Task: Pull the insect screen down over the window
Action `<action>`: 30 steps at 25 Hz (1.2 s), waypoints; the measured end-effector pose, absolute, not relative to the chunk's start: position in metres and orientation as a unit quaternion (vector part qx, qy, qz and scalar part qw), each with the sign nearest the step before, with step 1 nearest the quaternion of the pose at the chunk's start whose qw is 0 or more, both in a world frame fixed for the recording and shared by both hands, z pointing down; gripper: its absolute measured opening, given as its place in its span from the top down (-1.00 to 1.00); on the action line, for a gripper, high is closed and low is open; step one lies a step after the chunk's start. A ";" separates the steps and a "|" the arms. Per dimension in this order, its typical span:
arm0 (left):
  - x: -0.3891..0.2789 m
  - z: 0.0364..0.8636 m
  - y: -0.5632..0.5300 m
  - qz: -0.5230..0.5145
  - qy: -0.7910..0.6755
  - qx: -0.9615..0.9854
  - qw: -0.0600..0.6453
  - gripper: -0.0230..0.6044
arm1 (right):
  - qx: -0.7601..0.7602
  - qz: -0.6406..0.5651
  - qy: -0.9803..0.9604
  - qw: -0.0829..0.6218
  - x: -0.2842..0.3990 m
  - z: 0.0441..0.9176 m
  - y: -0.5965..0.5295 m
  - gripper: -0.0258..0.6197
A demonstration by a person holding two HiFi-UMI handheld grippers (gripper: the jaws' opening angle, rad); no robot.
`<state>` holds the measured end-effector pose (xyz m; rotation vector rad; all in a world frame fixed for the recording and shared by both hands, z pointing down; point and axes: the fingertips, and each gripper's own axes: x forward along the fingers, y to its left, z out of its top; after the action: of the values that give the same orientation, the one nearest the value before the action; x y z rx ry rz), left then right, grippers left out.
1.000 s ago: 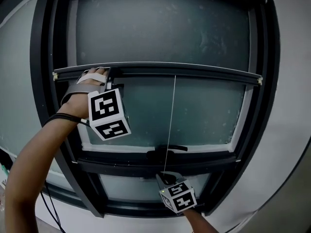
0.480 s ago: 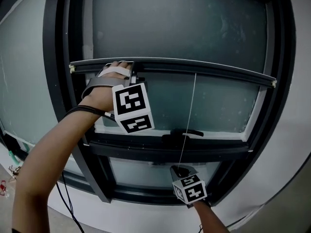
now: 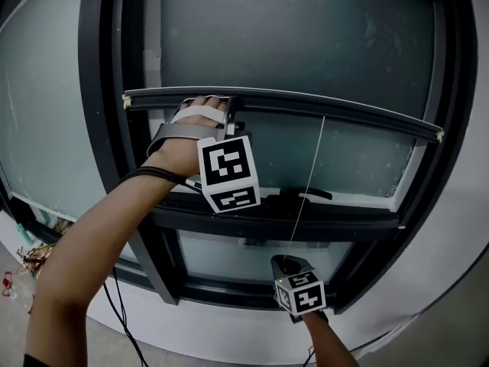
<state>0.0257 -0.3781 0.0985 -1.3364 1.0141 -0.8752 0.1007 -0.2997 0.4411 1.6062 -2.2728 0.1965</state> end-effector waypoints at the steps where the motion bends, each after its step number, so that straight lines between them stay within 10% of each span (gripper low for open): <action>1: 0.025 0.103 -0.379 -0.378 0.434 -0.573 0.583 0.41 | 0.566 0.074 -0.801 0.180 0.101 0.447 -0.299 0.91; 30: 0.029 0.240 -0.383 -0.399 0.403 -0.624 0.538 0.40 | 0.554 0.171 -0.778 0.241 0.107 0.584 -0.273 0.91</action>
<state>0.0285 -0.3834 0.2403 -1.4840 0.9588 -0.9494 0.1071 -0.2726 0.5842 1.5156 -2.1291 0.4667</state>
